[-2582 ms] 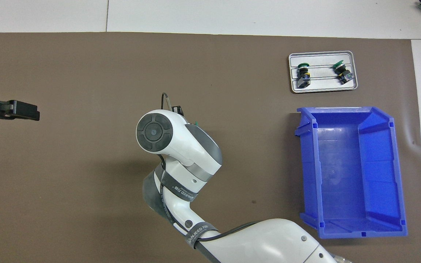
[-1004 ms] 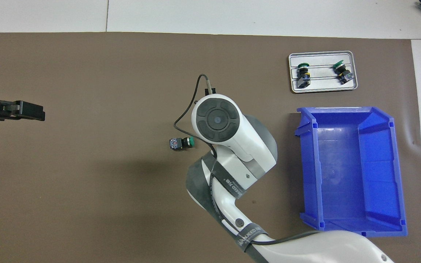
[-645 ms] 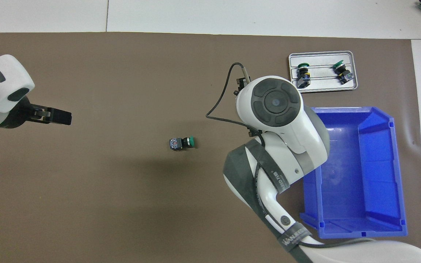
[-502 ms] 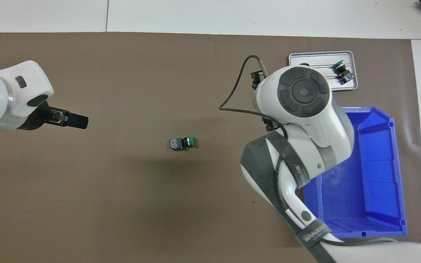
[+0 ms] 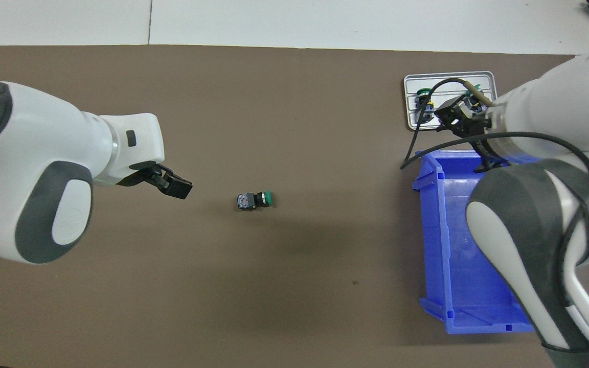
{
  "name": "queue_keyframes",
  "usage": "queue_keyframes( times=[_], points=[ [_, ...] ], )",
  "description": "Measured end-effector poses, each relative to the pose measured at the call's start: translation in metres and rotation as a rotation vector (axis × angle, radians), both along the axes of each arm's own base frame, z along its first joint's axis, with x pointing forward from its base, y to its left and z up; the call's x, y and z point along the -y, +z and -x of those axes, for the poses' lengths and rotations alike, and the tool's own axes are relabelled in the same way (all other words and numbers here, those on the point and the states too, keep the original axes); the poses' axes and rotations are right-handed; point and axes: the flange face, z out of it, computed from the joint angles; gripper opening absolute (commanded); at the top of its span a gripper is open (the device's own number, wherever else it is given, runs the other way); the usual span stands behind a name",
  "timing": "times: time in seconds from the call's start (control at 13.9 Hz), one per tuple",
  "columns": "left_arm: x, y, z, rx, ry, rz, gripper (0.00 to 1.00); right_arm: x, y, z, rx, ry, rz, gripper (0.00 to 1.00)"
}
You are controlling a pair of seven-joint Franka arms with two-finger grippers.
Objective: Place and press button with both arms
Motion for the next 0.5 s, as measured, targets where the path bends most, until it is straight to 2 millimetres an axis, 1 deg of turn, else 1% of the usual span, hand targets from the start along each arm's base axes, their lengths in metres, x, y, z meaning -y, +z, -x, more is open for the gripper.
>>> queue_keyframes(
  times=[0.14, 0.29, 0.43, 0.5],
  points=[
    [0.033, -0.016, 0.006, 0.001, -0.122, 0.001, 1.0, 0.032, 0.013, 0.007, -0.021, 0.118, 0.016, 1.0],
    [0.067, -0.025, 0.015, 0.033, -0.221, 0.009, 1.0, 0.06, 0.022, 0.014, -0.039, 0.23, 0.028, 1.0],
    [0.095, -0.034, 0.024, 0.065, -0.284, 0.017, 1.0, 0.077, 0.028, 0.017, -0.043, 0.342, 0.033, 1.0],
    [0.102, -0.043, 0.027, 0.066, -0.303, 0.016, 1.0, 0.081, 0.031, 0.018, -0.041, 0.395, 0.029, 1.0]
  ],
)
